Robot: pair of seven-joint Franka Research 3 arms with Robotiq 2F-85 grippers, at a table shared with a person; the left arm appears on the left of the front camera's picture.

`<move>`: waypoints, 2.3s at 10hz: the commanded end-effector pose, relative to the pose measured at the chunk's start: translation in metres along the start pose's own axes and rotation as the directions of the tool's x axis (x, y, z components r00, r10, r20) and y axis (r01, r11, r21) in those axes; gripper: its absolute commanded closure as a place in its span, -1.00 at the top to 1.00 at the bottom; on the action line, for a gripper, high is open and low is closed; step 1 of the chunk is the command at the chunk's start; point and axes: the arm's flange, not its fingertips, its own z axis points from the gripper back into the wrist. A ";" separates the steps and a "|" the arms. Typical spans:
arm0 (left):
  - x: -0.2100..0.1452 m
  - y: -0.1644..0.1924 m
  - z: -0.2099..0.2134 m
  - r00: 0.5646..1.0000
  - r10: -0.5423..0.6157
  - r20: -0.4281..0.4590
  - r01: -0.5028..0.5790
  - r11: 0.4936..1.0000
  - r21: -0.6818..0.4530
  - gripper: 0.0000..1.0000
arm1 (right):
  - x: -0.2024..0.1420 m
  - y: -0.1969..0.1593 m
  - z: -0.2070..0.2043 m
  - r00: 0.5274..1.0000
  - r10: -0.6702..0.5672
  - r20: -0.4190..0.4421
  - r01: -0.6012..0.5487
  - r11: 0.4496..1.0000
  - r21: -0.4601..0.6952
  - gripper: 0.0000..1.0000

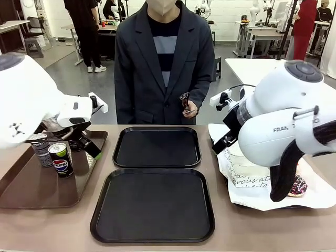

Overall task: Set up donuts and drinks on trays.
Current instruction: Pick up one Pepsi coke and place it on the Flat Tray.

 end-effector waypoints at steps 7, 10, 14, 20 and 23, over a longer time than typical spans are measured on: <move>-0.015 -0.019 0.054 0.996 -0.031 -0.090 0.031 0.999 0.006 1.00 | 0.000 0.040 0.058 0.998 0.032 -0.061 -0.031 0.999 0.012 1.00; -0.025 0.020 0.076 0.951 0.283 0.122 -0.147 0.765 -0.628 1.00 | -0.018 0.000 0.079 0.955 -0.295 0.018 0.269 0.895 0.355 1.00; -0.074 0.093 0.083 0.840 0.542 0.002 -0.212 0.332 -0.919 1.00 | -0.106 -0.103 0.093 0.736 -0.675 0.057 0.414 0.515 0.751 1.00; -0.163 0.171 0.064 0.702 0.693 -0.164 -0.328 0.110 -0.938 1.00 | -0.214 -0.192 0.070 0.576 -0.804 -0.150 0.518 0.217 0.827 1.00; -0.203 0.189 0.062 0.641 0.743 -0.190 -0.361 0.074 -0.929 1.00 | -0.242 -0.206 0.078 0.502 -0.850 -0.156 0.553 0.177 0.814 1.00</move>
